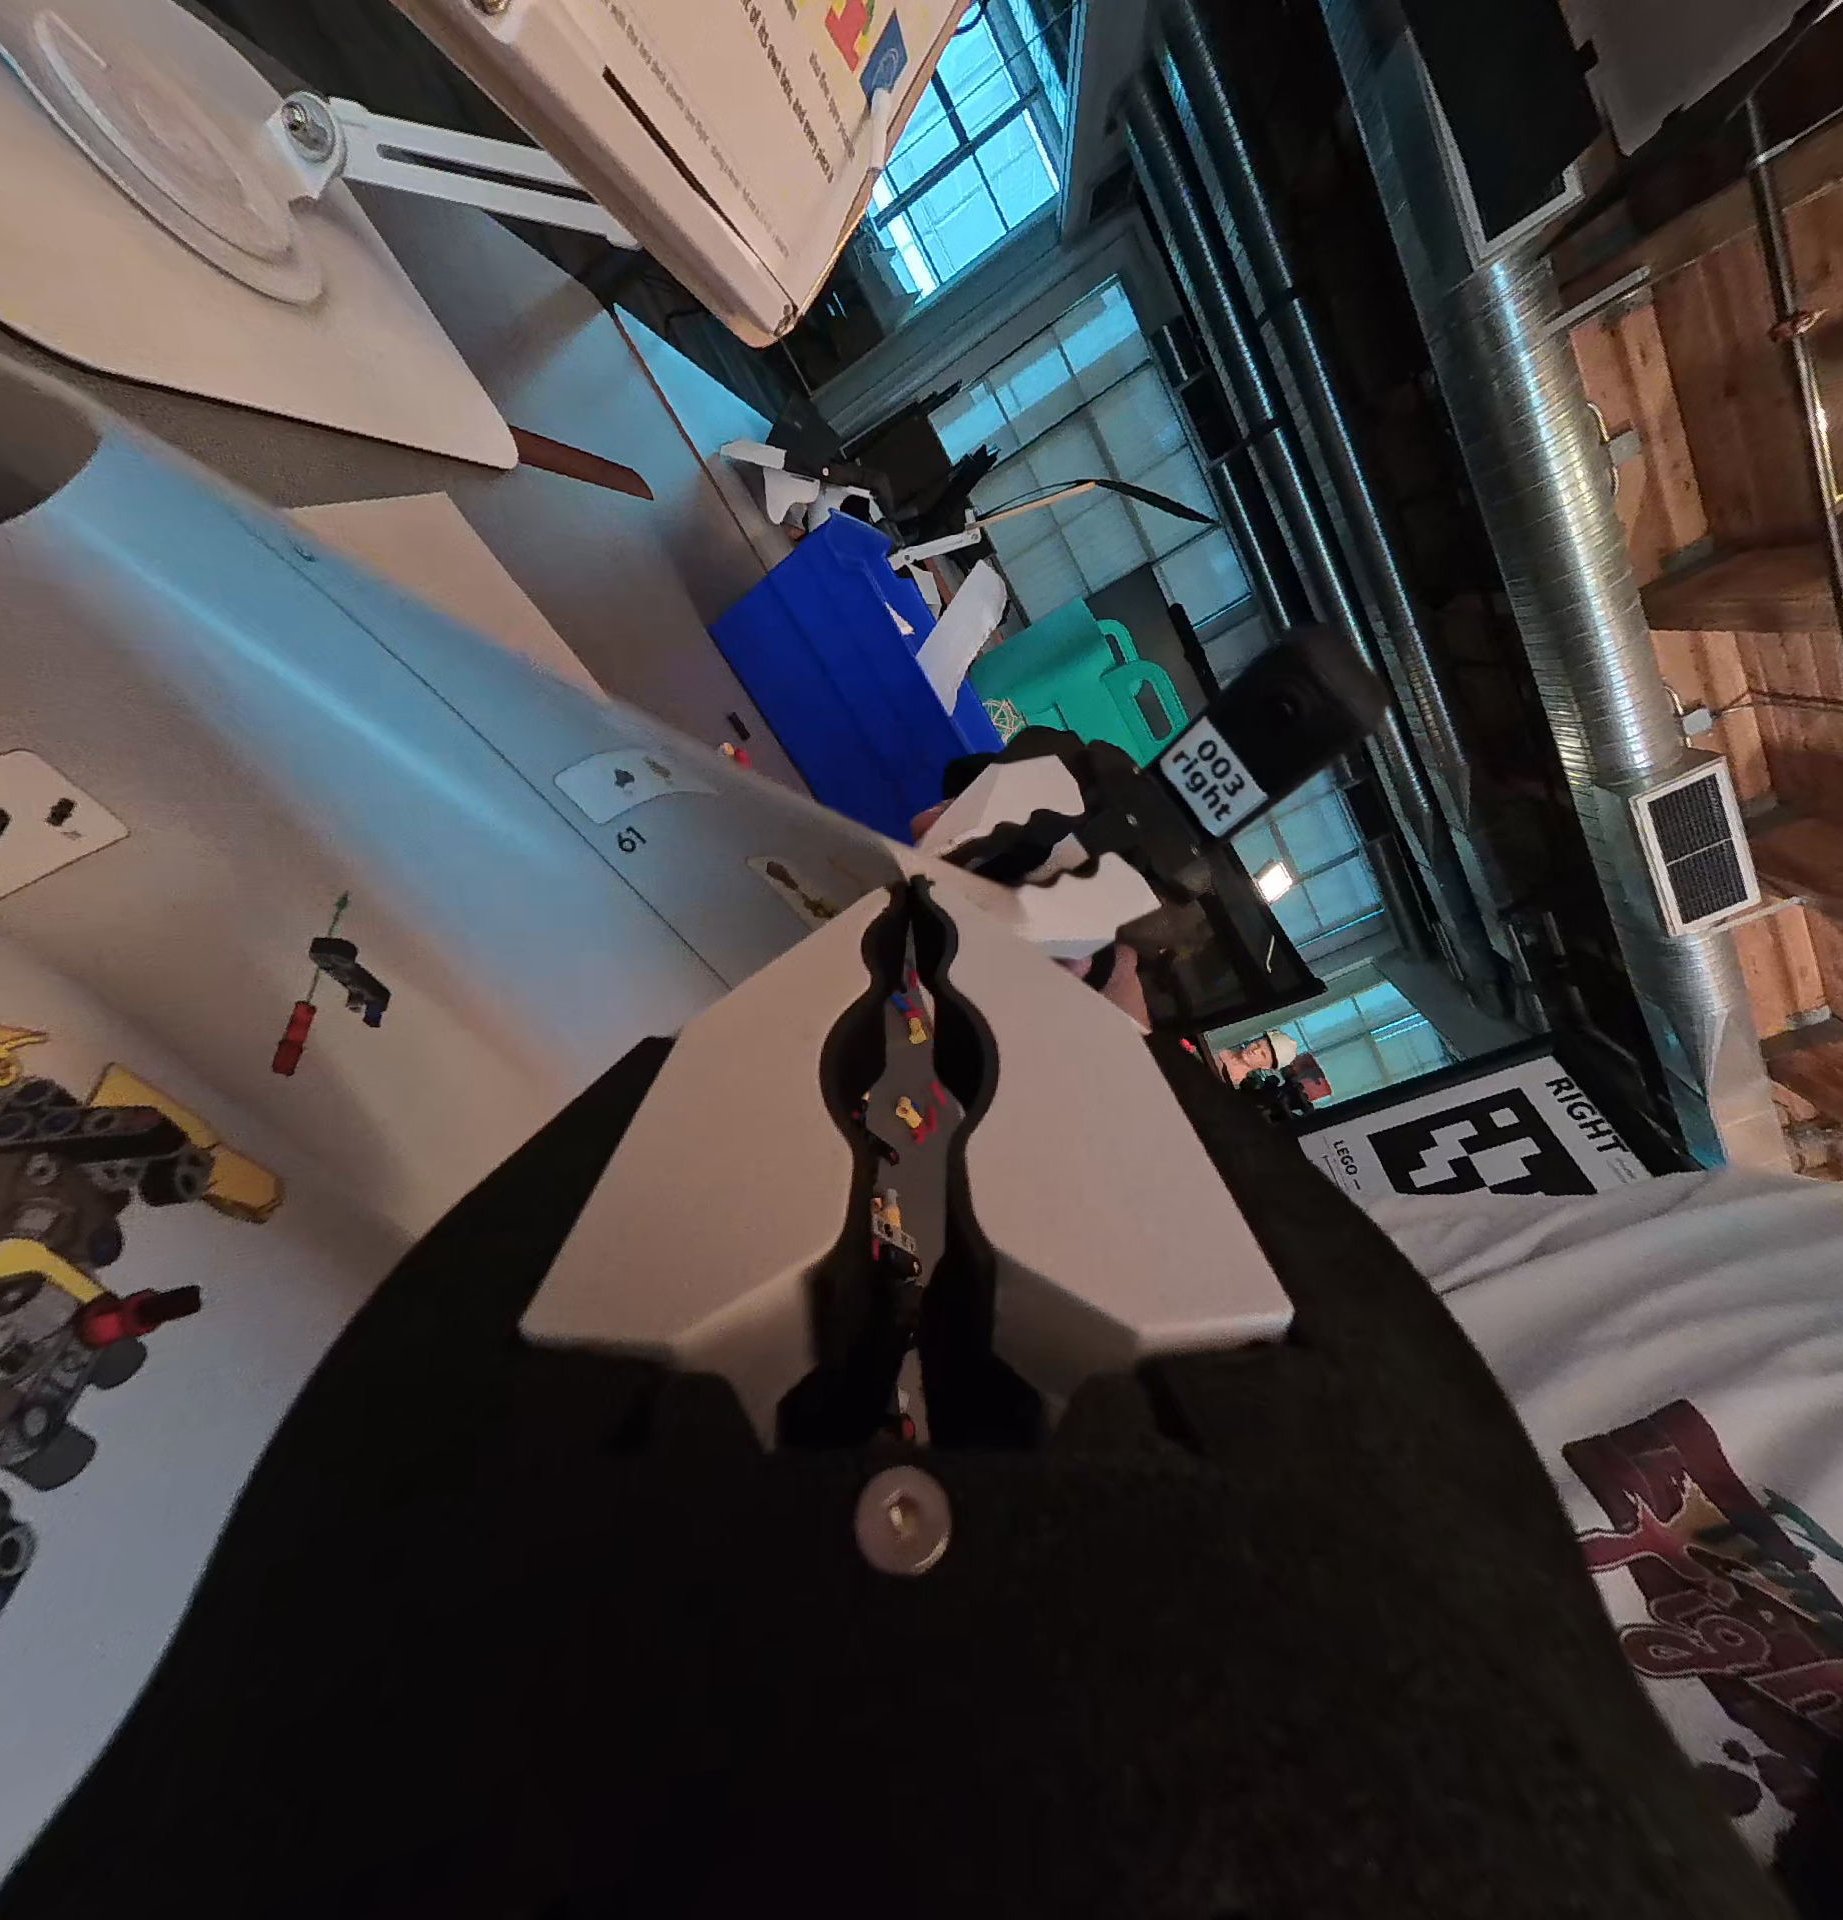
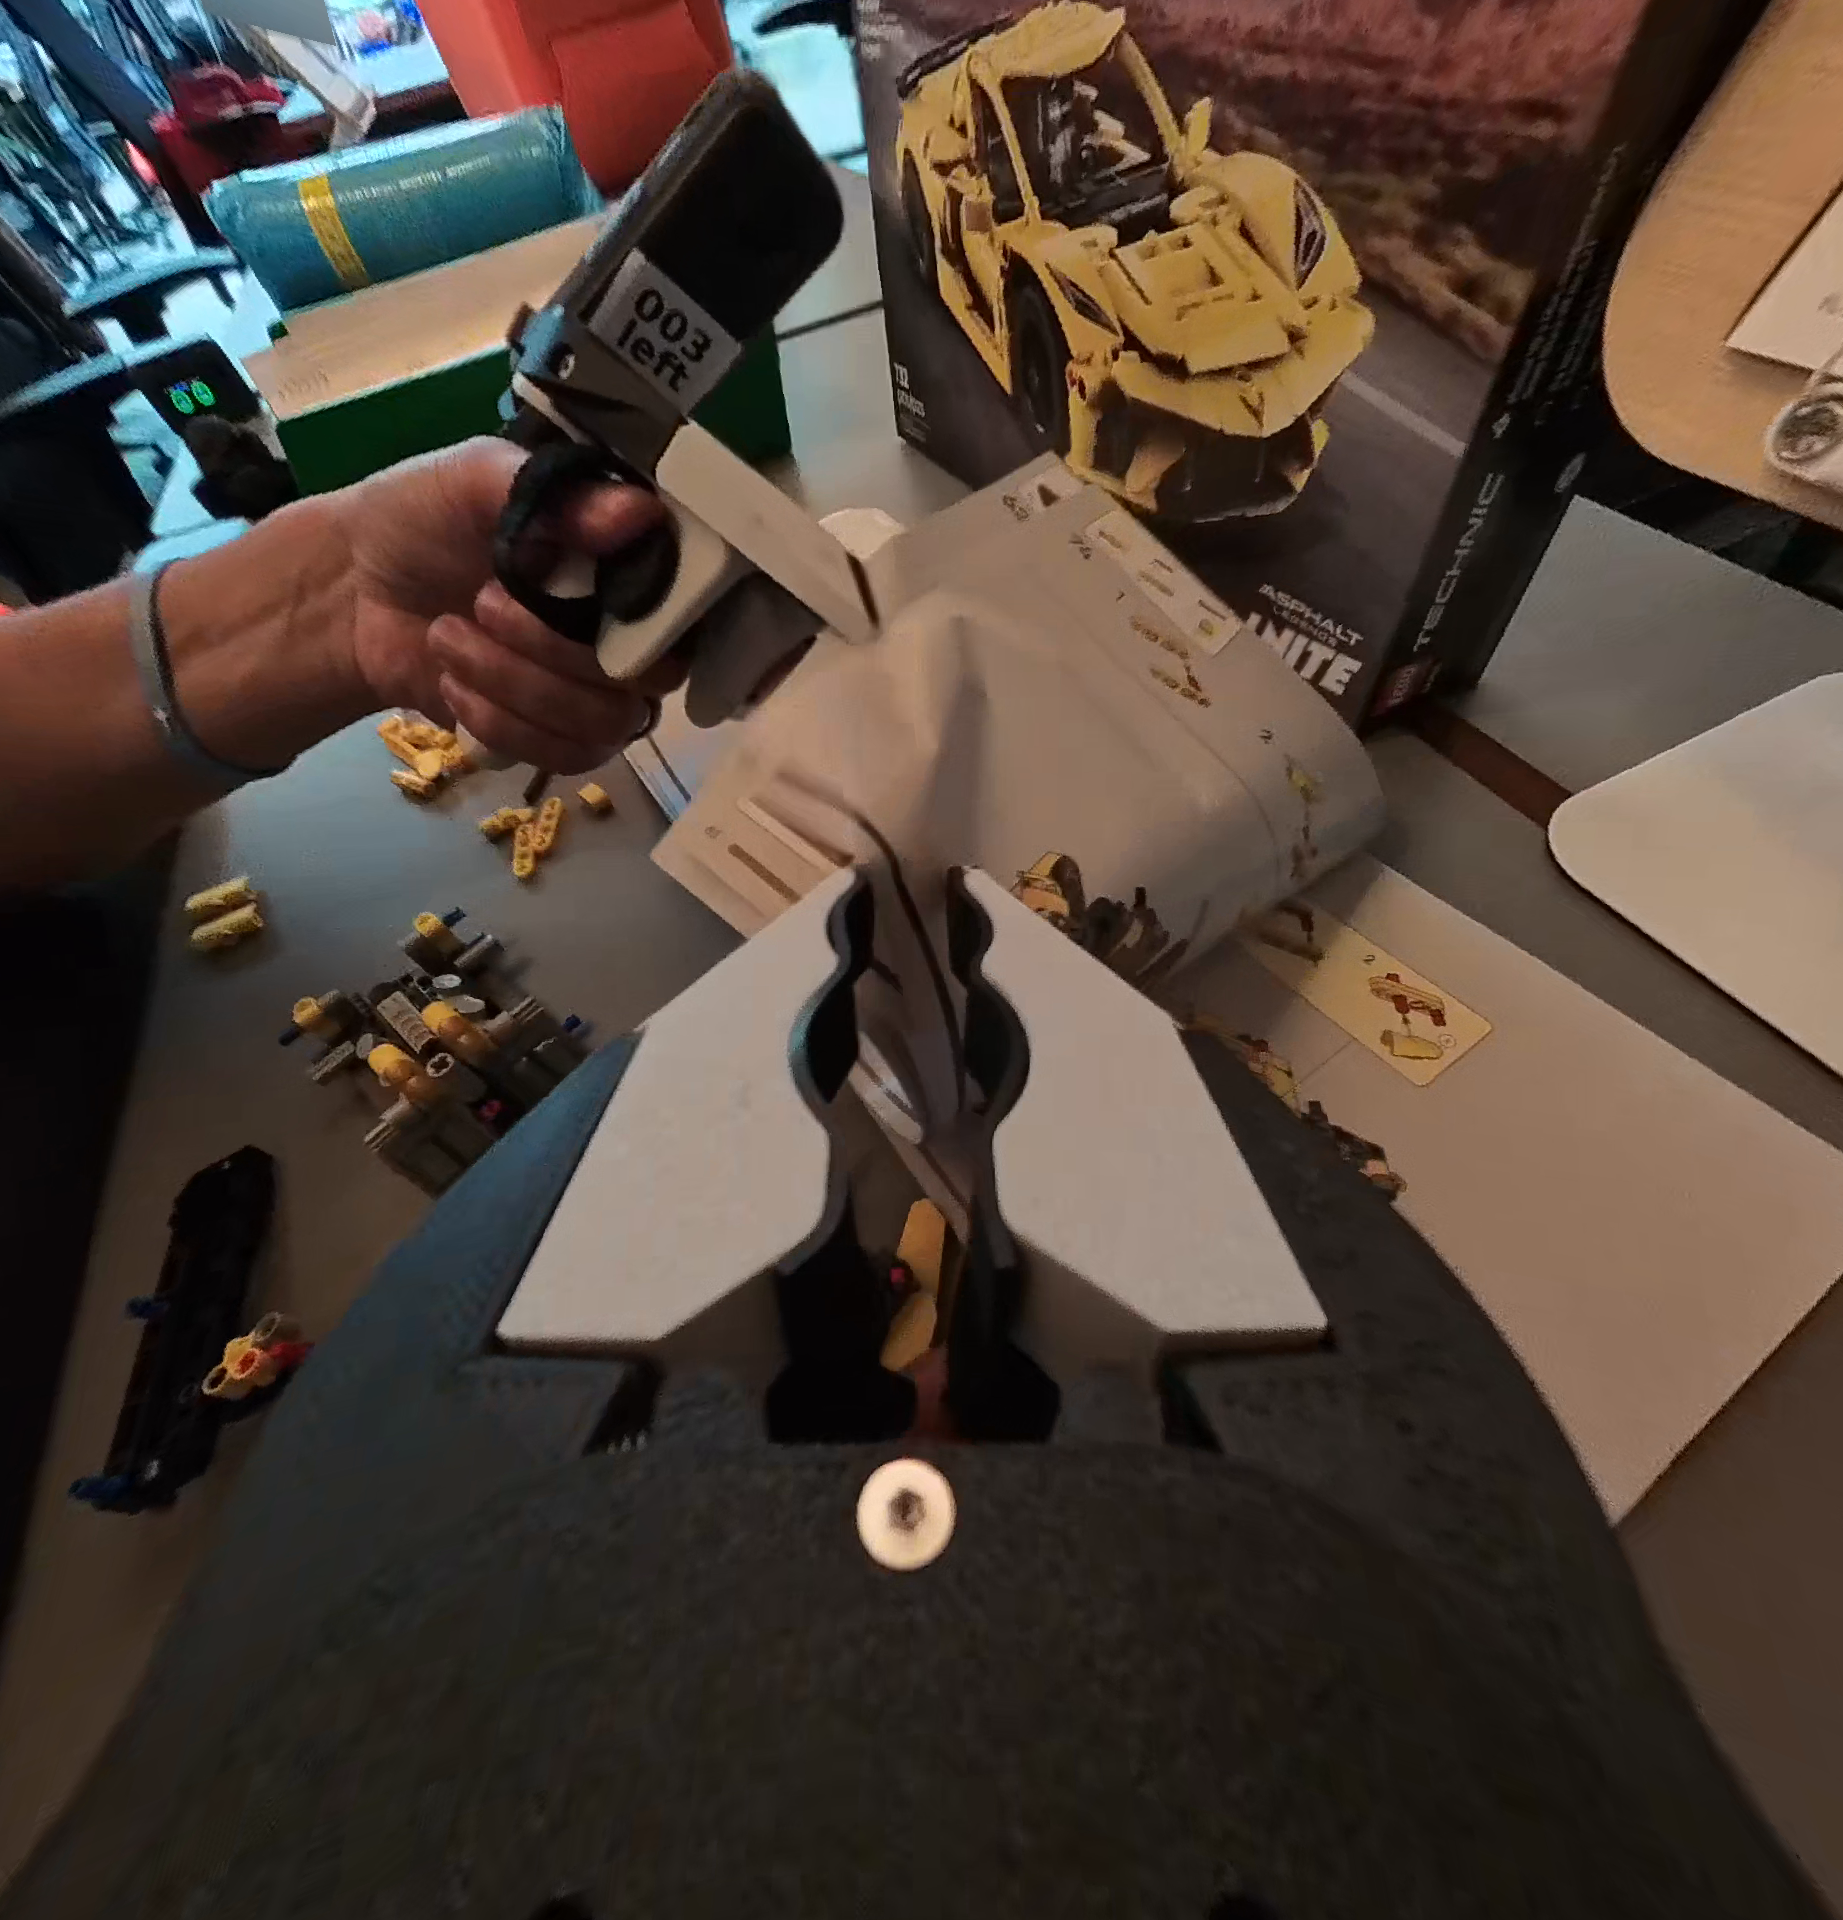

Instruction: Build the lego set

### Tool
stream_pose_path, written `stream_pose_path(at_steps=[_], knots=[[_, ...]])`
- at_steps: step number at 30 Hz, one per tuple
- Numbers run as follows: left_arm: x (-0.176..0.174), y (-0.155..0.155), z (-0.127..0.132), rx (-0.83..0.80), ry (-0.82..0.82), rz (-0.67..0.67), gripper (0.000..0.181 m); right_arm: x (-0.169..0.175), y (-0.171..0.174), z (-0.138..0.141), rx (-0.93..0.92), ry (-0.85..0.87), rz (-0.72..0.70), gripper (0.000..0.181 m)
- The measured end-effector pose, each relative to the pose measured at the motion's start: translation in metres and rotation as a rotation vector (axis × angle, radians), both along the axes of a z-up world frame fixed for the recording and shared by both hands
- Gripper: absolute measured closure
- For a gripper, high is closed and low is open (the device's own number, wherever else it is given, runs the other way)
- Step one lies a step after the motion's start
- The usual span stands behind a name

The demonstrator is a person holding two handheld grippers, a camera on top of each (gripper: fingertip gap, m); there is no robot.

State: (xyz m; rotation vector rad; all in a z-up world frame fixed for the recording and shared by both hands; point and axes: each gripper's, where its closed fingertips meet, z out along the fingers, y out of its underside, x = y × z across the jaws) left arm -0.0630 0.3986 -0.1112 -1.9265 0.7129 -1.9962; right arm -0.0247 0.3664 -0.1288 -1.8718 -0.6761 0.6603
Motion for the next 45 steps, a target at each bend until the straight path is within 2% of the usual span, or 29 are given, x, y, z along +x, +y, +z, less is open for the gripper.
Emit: stream_pose_path(at_steps=[5,8,10,15,16,18,20,22,23,25,27,29,32,37,43,45], knots=[[-0.001,0.0,0.0,0.009,0.005,0.0,0.181,0.011,0.004,0.0,-0.007,0.038,-0.037,0.179],[-0.008,0.002,-0.005,0.025,0.039,0.006,0.181,0.031,0.016,-0.01,-0.064,0.028,-0.159,0.179],[-0.021,0.004,-0.01,0.033,0.074,0.016,0.181,0.047,0.021,-0.019,-0.107,0.008,-0.237,0.179],[-0.06,0.02,-0.015,0.015,0.099,0.079,0.181,0.06,0.023,-0.027,-0.133,-0.045,-0.291,0.178],[-0.064,0.023,-0.014,0.011,0.093,0.09,0.181,0.064,0.025,-0.027,-0.123,-0.065,-0.319,0.175],[-0.069,0.025,-0.012,0.007,0.082,0.101,0.181,0.074,0.032,-0.013,-0.06,-0.093,-0.415,0.153],[-0.068,0.024,-0.011,0.008,0.074,0.096,0.181,0.071,0.033,0.017,0.047,-0.055,-0.447,0.131],[-0.064,0.02,-0.012,0.004,0.069,0.085,0.181,0.048,0.024,0.047,0.152,0.029,-0.37,0.124],[-0.061,0.018,-0.012,-0.004,0.063,0.075,0.181,0.024,0.016,0.05,0.135,0.064,-0.256,0.12],[-0.055,0.013,-0.013,-0.021,0.051,0.06,0.181,-0.023,-0.001,0.032,0.035,0.048,-0.043,0.11],[-0.048,0.009,-0.014,-0.036,0.042,0.048,0.181,-0.043,0.001,0.005,0.031,-0.086,-0.011,0.107],[-0.042,0.004,-0.014,-0.039,0.027,0.03,0.181,-0.055,0.005,-0.01,0.041,-0.162,-0.011,0.108],[-0.033,-0.004,-0.01,-0.032,-0.001,0.005,0.181,-0.066,0.009,-0.011,0.029,-0.119,-0.005,0.115],[-0.021,-0.012,-0.005,-0.025,-0.039,-0.03,0.181,-0.062,0.008,-0.01,-0.021,-0.011,0.004,0.144],[-0.014,-0.015,-0.003,-0.015,-0.043,-0.049,0.181,-0.048,0.008,-0.006,-0.017,0.031,-0.007,0.177],[-0.014,-0.015,-0.003,-0.014,-0.044,-0.048,0.181,-0.044,0.009,-0.006,-0.009,0.026,-0.02,0.181]])
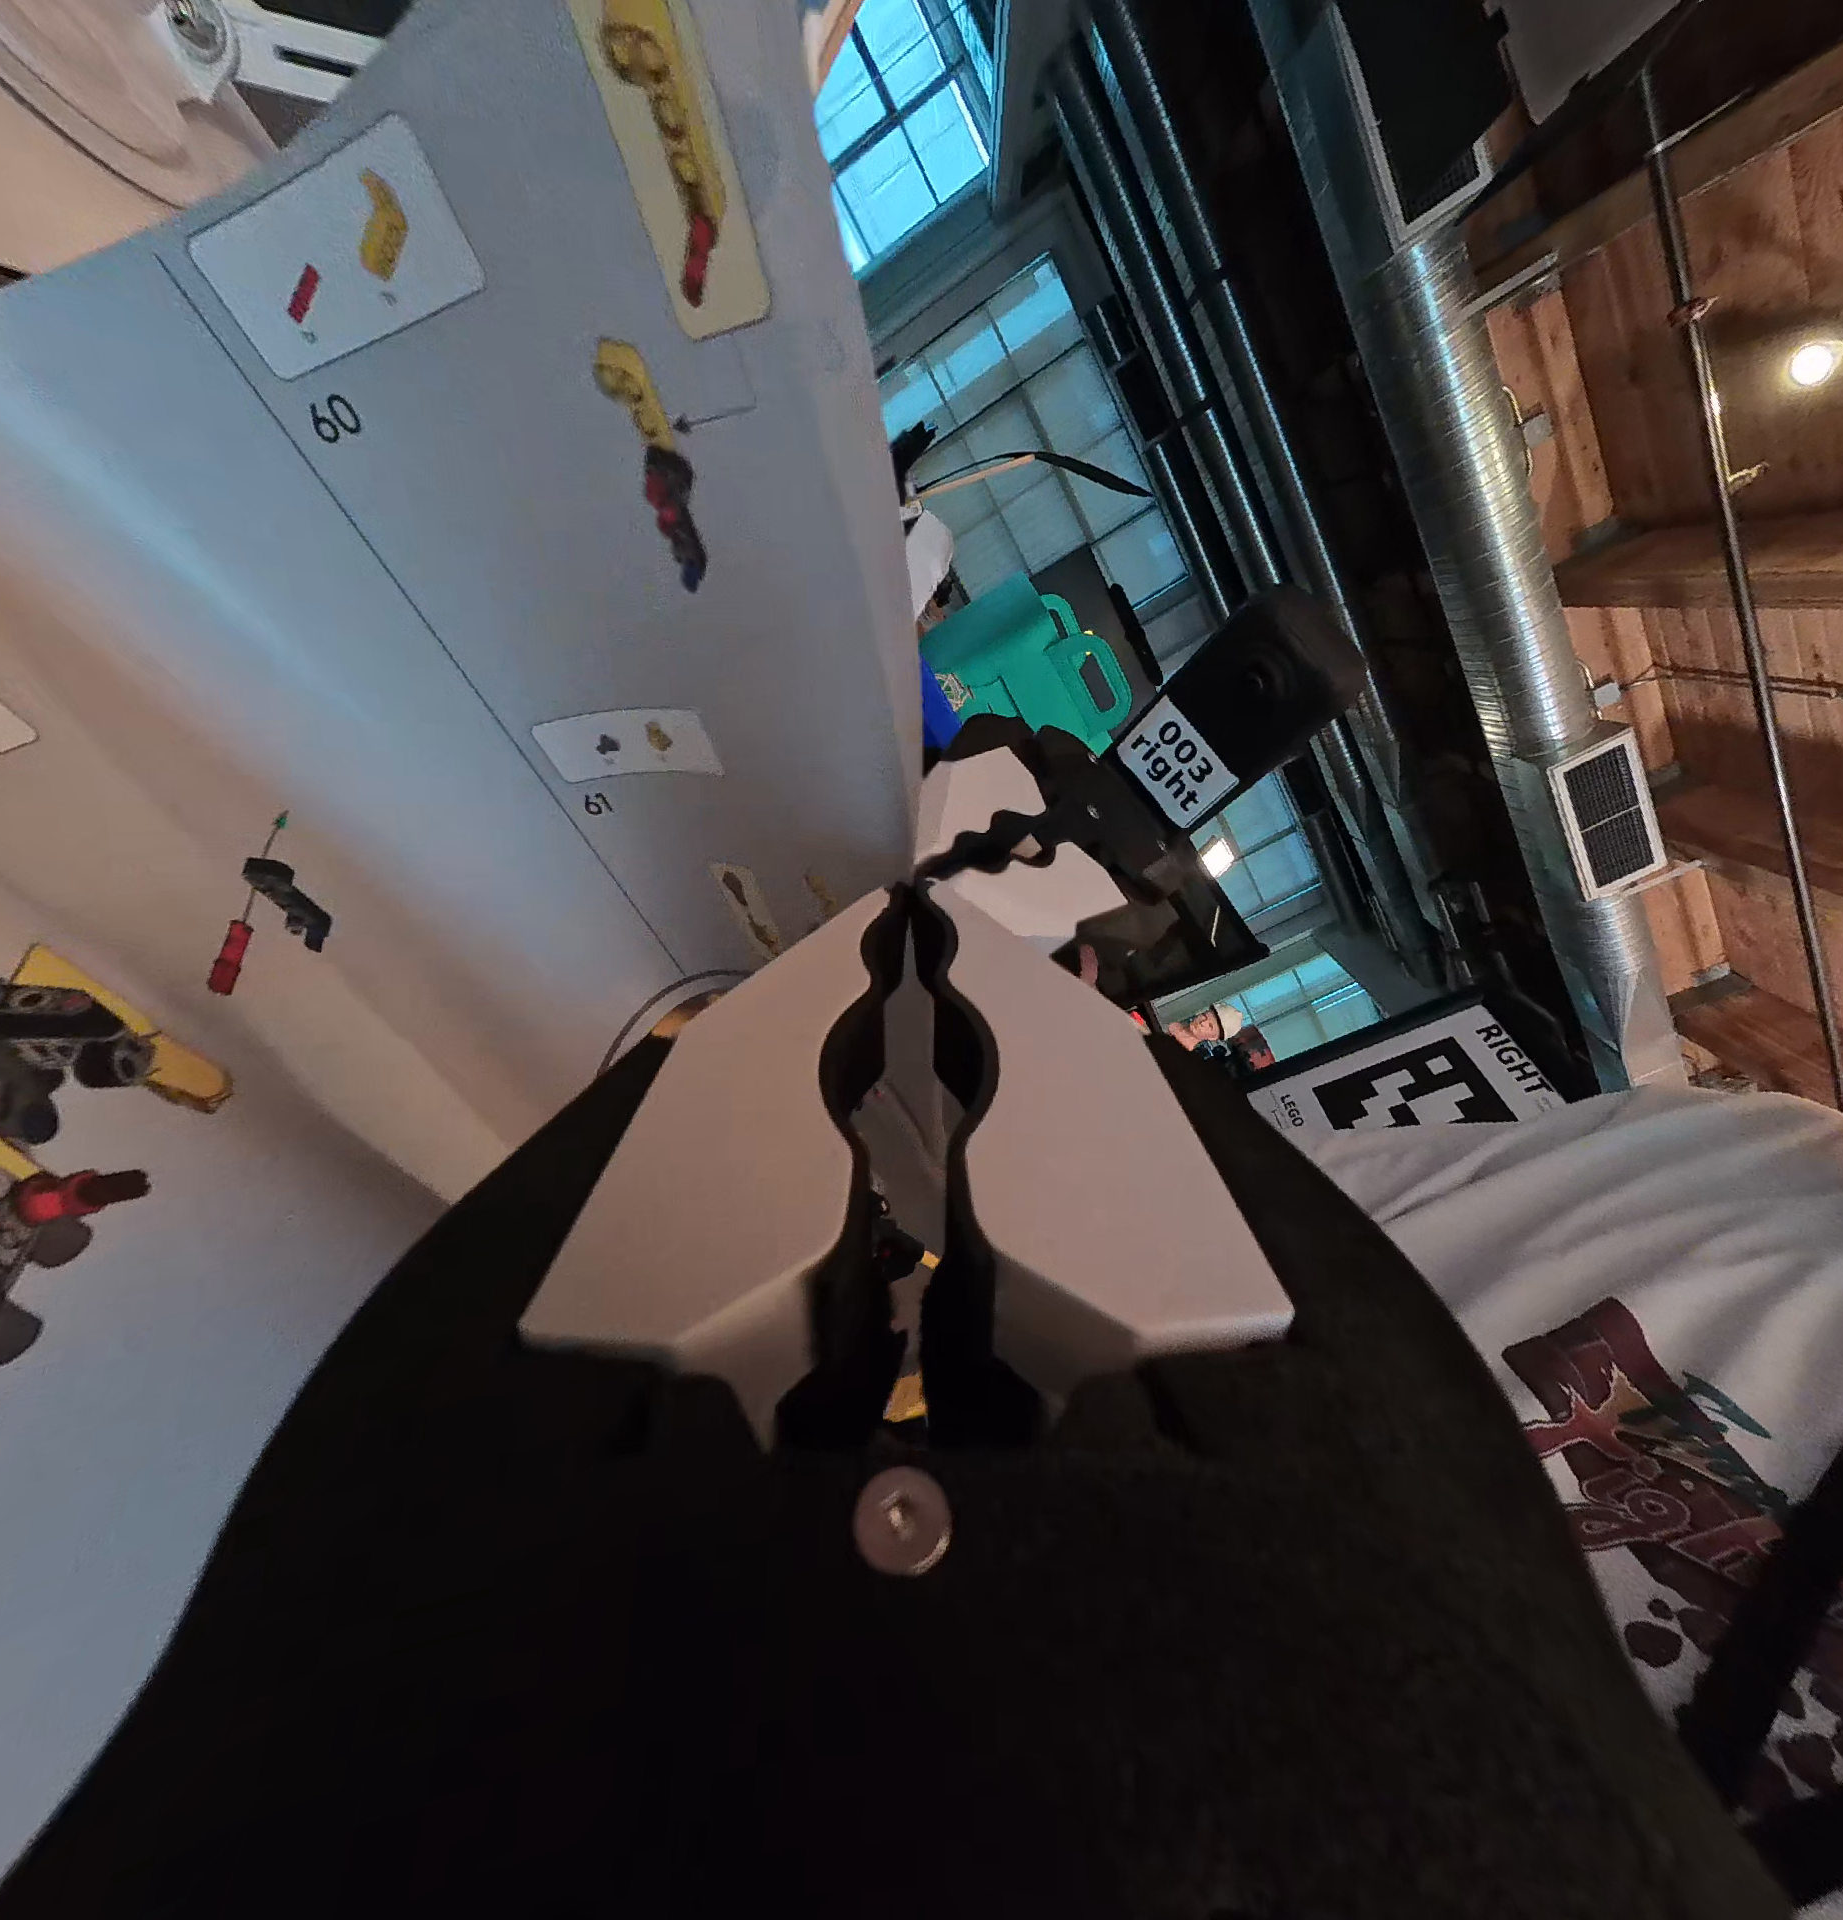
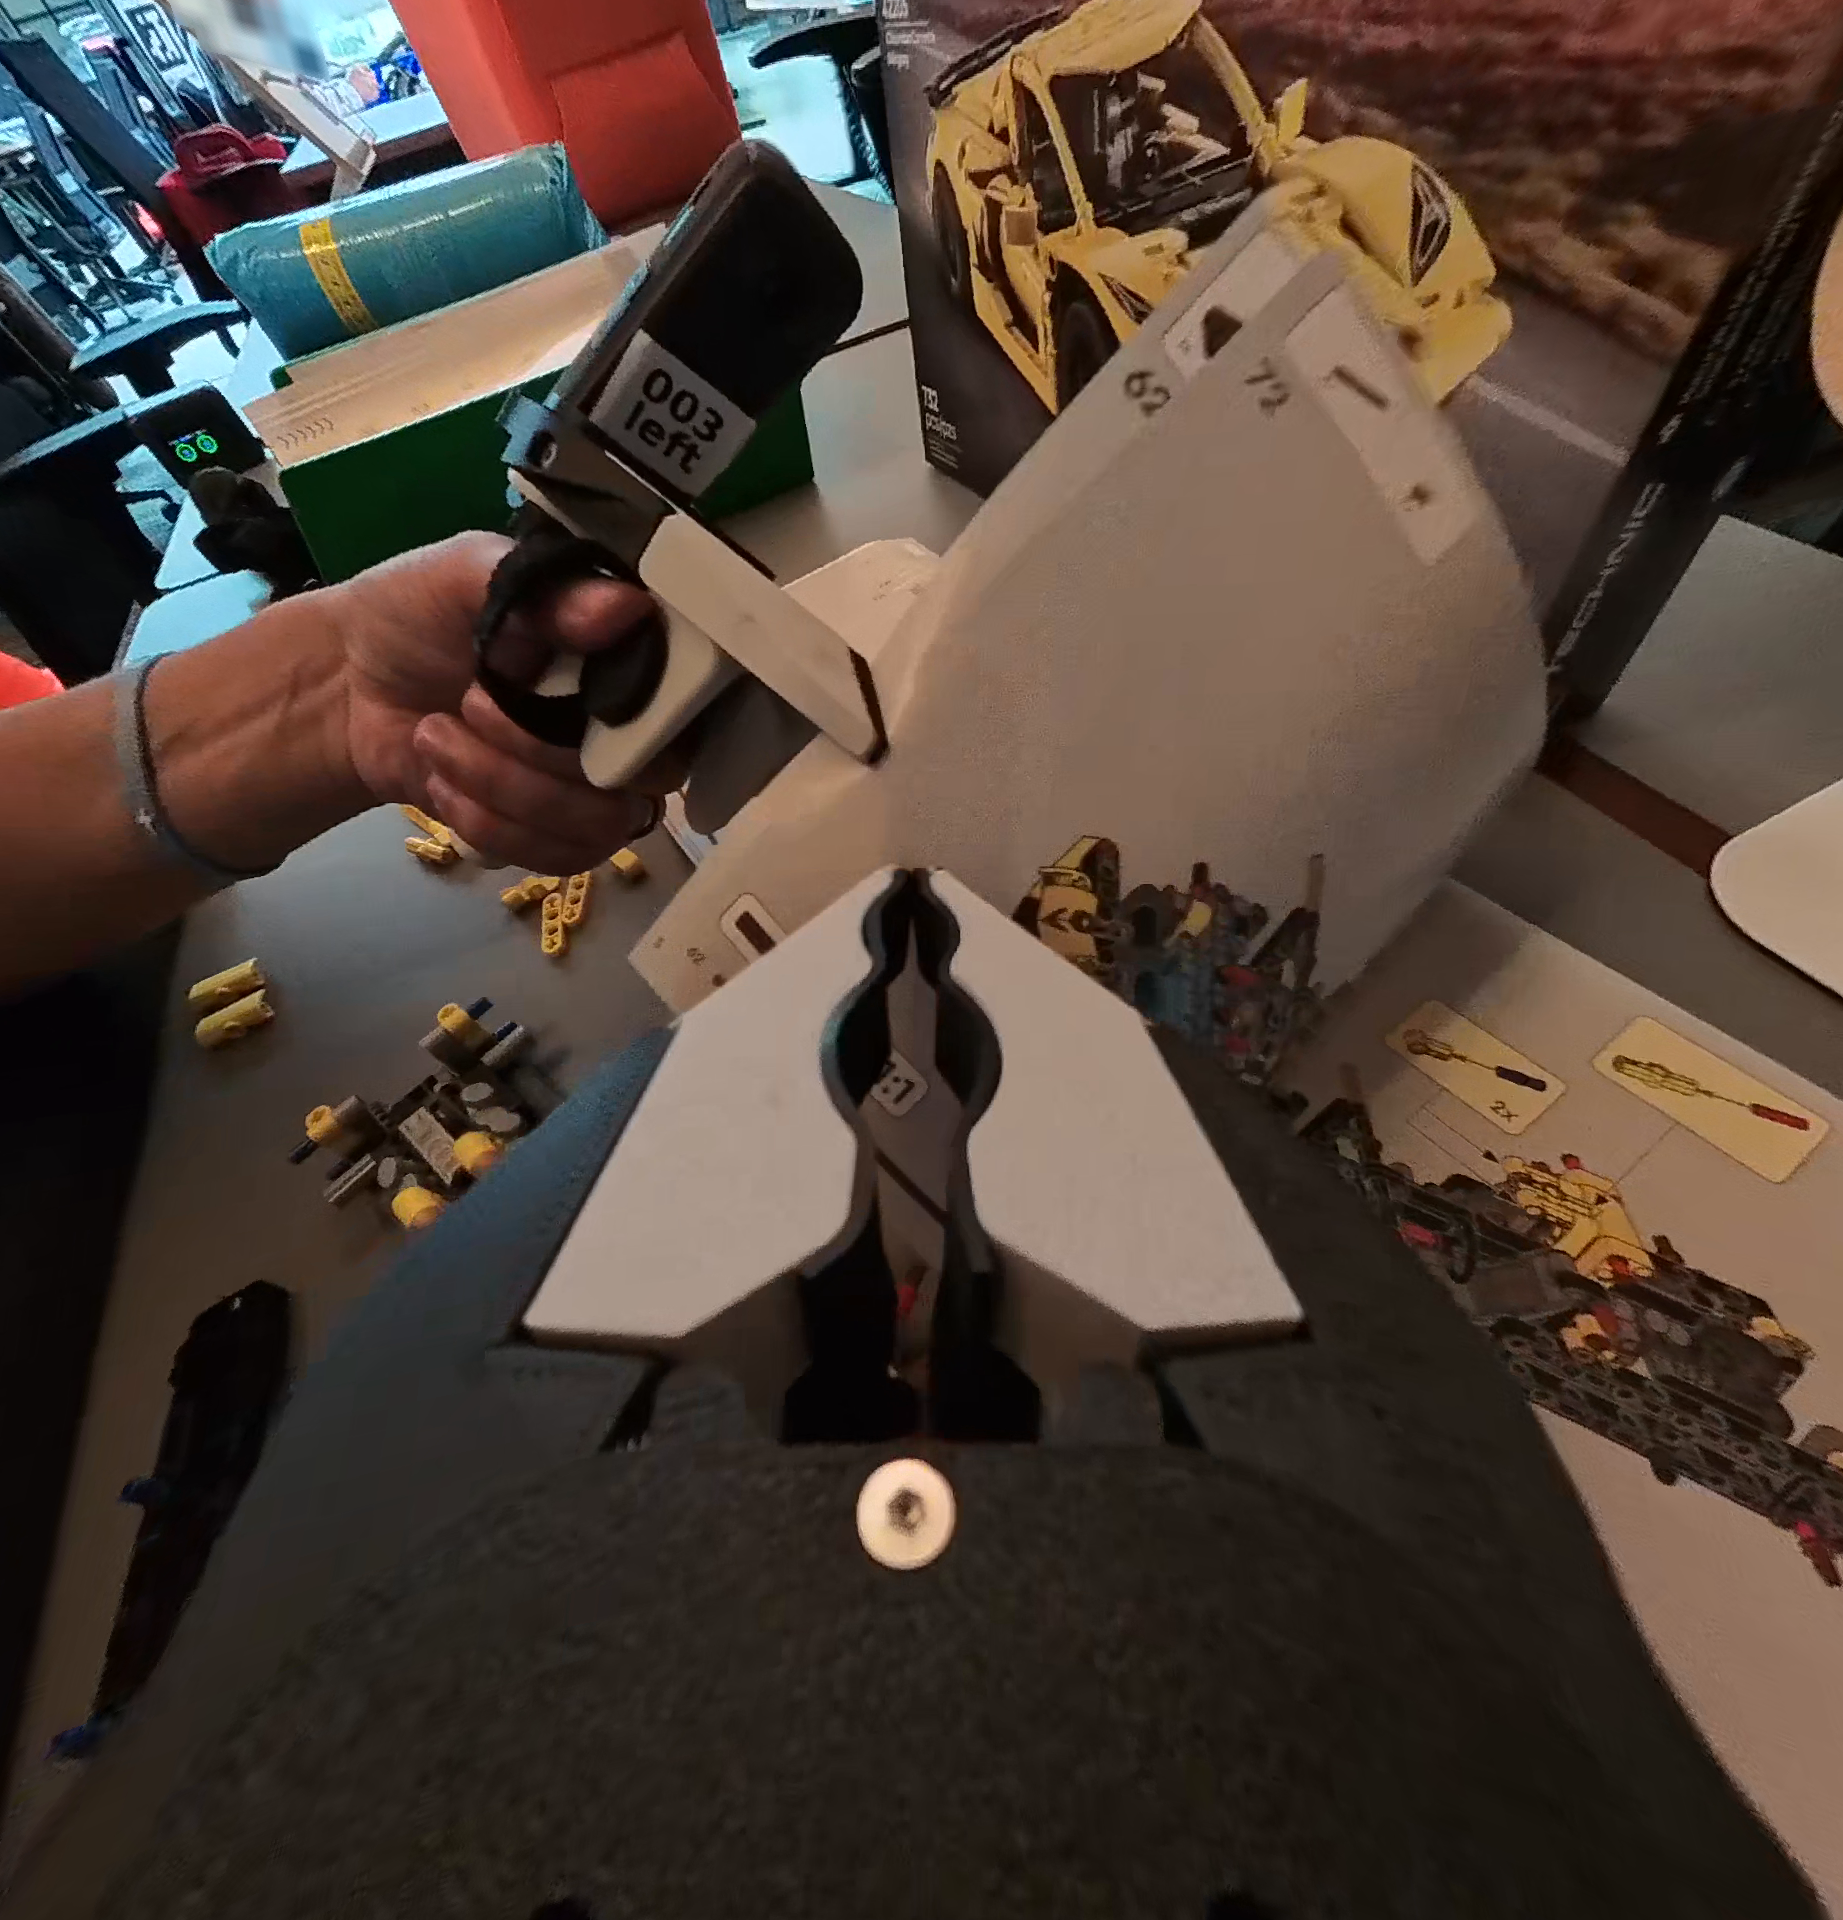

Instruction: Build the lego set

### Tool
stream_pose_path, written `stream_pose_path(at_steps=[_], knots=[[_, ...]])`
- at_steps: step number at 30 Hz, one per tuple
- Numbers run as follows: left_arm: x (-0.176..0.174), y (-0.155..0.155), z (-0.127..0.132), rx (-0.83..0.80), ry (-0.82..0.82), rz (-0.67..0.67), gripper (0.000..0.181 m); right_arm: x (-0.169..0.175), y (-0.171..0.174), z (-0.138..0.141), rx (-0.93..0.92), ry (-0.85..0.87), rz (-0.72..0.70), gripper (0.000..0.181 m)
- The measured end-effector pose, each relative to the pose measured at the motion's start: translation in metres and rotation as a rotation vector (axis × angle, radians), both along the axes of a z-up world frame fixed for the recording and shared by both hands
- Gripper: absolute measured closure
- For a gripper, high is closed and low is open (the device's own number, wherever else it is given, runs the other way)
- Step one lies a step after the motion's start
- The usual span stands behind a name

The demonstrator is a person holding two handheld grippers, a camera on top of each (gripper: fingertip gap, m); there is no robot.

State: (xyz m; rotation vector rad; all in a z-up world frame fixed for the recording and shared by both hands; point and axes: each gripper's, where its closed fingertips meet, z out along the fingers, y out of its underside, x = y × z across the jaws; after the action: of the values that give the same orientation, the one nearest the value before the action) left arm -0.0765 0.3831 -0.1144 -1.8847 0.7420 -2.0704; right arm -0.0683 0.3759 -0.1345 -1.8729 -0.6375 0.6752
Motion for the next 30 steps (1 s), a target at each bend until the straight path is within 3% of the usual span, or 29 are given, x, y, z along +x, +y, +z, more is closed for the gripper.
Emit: stream_pose_path(at_steps=[2,6,8,14,22,24,26,30], knots=[[0.0,0.003,-0.002,0.011,0.012,0.023,0.181,0.002,-0.001,0.002,-0.004,0.003,0.004,0.178],[-0.001,0.002,0.003,0.003,-0.015,0.017,0.181,-0.001,-0.008,0.002,-0.036,-0.016,0.035,0.112],[0.002,-0.002,0.004,0.003,-0.023,-0.001,0.181,-0.007,-0.01,-0.002,-0.077,0.001,0.059,0.094],[0.012,-0.012,0.007,-0.006,-0.054,-0.035,0.181,-0.005,-0.004,0.004,-0.093,0.109,0.05,0.139],[0.011,-0.01,0.003,-0.004,-0.044,-0.029,0.181,0.005,-0.006,0.007,-0.096,0.183,0.065,0.175],[0.011,-0.01,0.004,-0.007,-0.046,-0.028,0.181,0.004,-0.007,0.008,-0.107,0.203,0.078,0.171],[0.012,-0.008,0.001,-0.001,-0.032,-0.017,0.181,-0.004,-0.013,0.011,-0.131,0.241,0.133,0.144],[0.012,-0.009,0.0,-0.004,-0.033,-0.03,0.181,-0.002,-0.006,0.004,-0.136,0.206,0.084,0.141]])
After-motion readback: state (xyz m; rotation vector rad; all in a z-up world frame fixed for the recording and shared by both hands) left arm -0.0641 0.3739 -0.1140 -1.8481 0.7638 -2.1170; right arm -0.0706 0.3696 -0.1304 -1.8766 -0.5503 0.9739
